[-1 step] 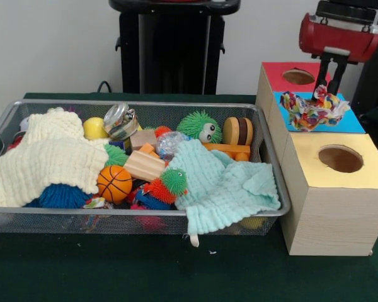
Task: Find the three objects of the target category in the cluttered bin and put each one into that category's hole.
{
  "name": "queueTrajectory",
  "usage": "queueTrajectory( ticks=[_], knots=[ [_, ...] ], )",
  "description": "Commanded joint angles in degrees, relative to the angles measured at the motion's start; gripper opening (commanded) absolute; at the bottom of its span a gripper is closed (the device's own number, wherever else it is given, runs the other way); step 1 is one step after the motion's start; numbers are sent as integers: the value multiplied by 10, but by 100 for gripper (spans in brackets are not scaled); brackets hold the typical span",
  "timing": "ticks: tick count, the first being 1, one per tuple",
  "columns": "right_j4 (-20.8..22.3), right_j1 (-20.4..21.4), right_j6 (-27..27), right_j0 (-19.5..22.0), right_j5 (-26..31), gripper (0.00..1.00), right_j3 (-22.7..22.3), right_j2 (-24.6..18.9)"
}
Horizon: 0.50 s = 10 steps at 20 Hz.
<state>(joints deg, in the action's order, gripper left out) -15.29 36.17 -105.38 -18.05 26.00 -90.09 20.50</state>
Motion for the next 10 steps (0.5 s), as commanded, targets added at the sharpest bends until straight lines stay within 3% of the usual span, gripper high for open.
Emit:
queueTrajectory(
  ticks=[1, 6, 10],
  knots=[
    [-29, -18, -164, -10, 69, 0, 60, 5],
    [-35, -21, -168, -15, 94, 0, 81, 14],
    [-44, -30, -167, -16, 73, 0, 78, 11]
  ],
)
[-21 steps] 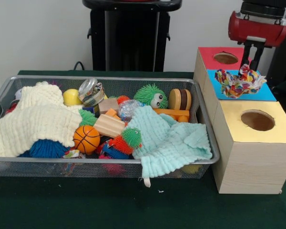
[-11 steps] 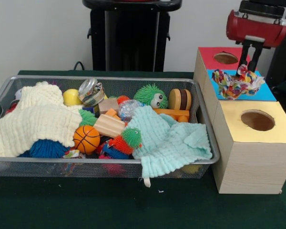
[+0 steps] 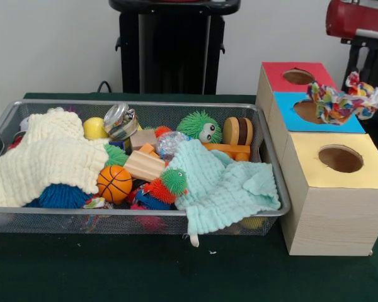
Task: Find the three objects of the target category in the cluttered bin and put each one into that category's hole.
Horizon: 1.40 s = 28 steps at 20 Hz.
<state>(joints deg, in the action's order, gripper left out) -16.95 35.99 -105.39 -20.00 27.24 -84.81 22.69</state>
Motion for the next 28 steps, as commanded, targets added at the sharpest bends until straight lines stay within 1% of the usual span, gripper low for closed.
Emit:
queueTrajectory(
  ticks=[1, 6, 9, 15, 23, 28],
  knots=[
    [-31, -32, -167, 4, 45, 0, 20, -14],
    [-37, -53, -163, 8, -30, 0, -16, -27],
    [-39, -58, -157, 10, -39, 0, -24, -31],
    [-56, -56, -155, 14, -20, 0, -32, -39],
    [-68, -56, -153, 15, -17, 0, -39, -44],
    [-72, -61, -153, 16, -38, 0, -52, -48]
  ],
)
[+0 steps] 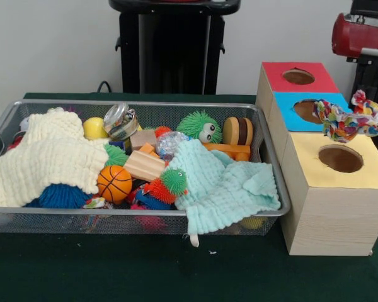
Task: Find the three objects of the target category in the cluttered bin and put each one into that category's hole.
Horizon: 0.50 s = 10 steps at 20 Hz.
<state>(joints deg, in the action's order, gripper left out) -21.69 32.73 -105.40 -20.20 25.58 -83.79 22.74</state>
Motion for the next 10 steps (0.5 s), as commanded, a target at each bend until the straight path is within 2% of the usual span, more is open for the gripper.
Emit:
queueTrajectory(
  ticks=[1, 4, 10],
  knots=[
    [-25, -30, -154, 16, -22, 0, -62, -46],
    [-31, -34, -157, 15, -26, 0, -61, -46],
    [-34, -40, -151, 21, -70, 0, -85, -63]
  ],
)
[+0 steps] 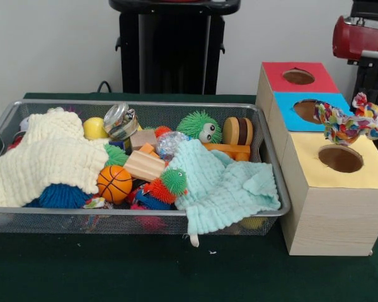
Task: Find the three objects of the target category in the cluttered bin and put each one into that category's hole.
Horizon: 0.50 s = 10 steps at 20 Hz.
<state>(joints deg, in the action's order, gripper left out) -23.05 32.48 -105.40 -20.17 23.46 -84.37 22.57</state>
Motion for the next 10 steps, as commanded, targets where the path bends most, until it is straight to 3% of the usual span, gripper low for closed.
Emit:
queueTrajectory(
  ticks=[1, 10],
  knots=[
    [-21, -39, -151, 20, -52, 0, -81, -61],
    [-15, -55, -134, 21, -60, 0, -84, -61]
  ],
)
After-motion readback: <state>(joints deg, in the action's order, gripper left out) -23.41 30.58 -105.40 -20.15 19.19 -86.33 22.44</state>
